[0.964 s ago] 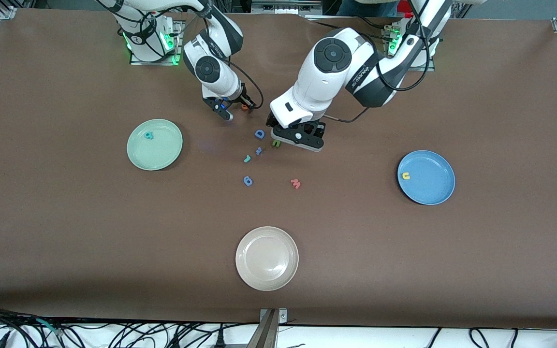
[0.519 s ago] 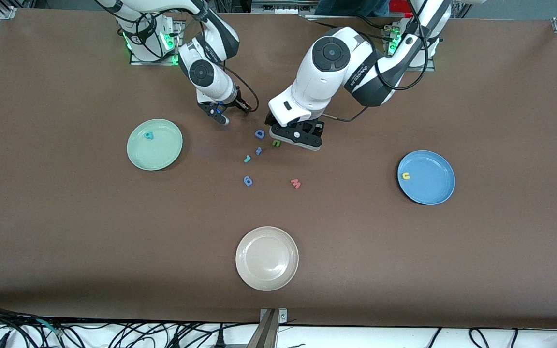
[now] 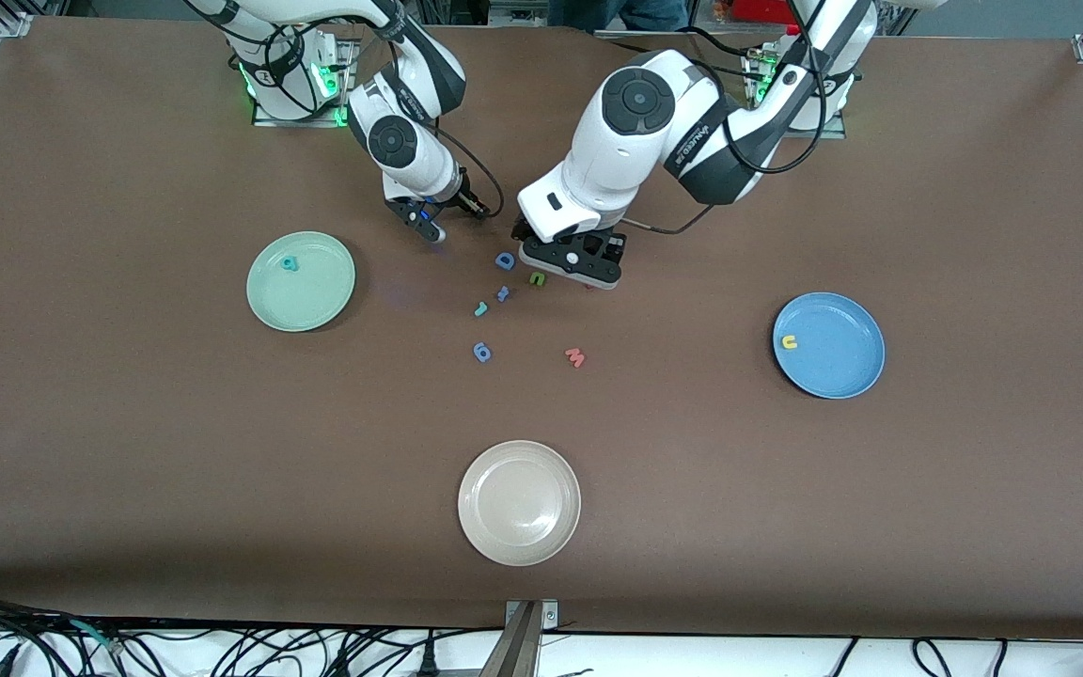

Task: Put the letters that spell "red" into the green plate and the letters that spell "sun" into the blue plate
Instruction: 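Grasp the orange letter with the right gripper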

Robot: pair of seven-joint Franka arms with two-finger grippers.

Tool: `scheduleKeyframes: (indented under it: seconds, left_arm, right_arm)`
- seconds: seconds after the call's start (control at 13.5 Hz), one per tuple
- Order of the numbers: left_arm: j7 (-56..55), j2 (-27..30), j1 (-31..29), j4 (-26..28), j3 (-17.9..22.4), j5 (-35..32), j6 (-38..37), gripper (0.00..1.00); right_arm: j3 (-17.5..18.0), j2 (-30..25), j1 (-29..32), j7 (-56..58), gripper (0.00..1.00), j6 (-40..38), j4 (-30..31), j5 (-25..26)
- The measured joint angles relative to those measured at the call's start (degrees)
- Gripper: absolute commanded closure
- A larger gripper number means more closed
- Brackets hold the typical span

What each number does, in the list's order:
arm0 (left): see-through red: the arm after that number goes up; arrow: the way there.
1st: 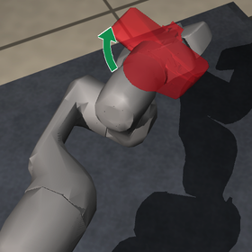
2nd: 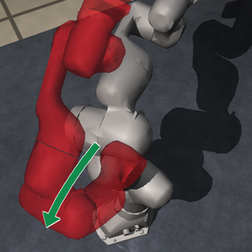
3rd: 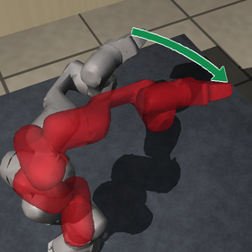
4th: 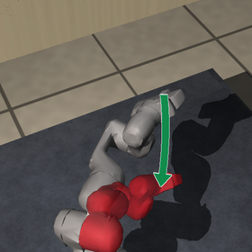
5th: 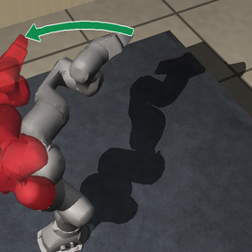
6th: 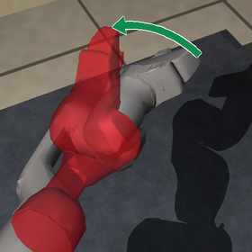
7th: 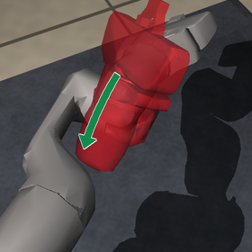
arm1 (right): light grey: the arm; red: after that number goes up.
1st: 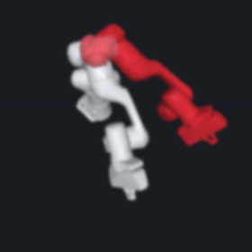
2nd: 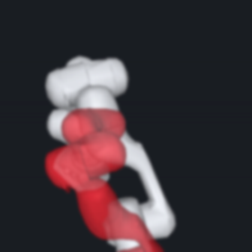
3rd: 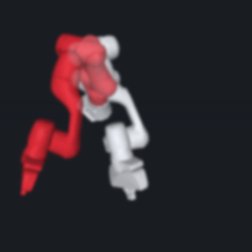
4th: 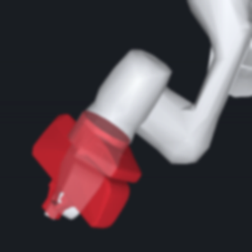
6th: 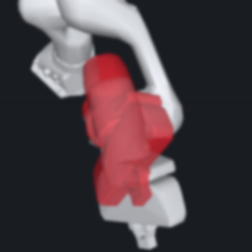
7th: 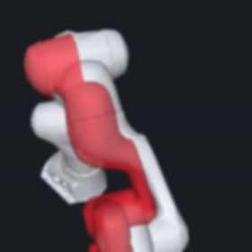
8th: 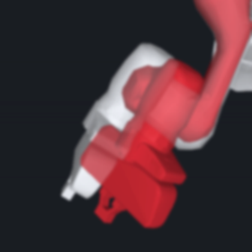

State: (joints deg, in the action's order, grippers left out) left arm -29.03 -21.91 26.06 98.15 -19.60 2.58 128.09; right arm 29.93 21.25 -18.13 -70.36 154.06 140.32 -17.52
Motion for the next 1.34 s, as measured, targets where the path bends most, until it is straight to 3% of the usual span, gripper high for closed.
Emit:
scheduleKeyframes:
  seconds: [0.3,0.37,0.67,0.82,1.34]
  left_arm:
    - [-1.9,2.1,2.3,3.7,-0.4,0.0,1.1,0.0]
    - [-2.4,2.7,3.0,4.7,-0.5,0.0,1.7,0.0]
    - [-3.7,5.2,4.2,12.6,-0.5,-0.1,12.1,0.01]
    - [-4.2,5.7,4.2,14.5,-0.5,-3.1,14.0,0.0]
    - [-19.3,3.5,5.2,16.0,-0.5,-23.1,15.3,0.01]
  right_arm:
    - [0.3,0.2,0.0,-0.6,0.43,0.9,0.1,0.0]
    - [0.3,0.2,0.0,-0.6,0.47,1.0,0.1,0.0]
    - [0.4,0.2,0.0,-0.6,0.85,1.8,0.1,0.0]
    - [0.5,0.2,0.0,-0.6,0.96,2.2,0.1,0.0]
    - [0.1,-0.3,0.0,-0.2,0.96,1.8,0.1,0.0]
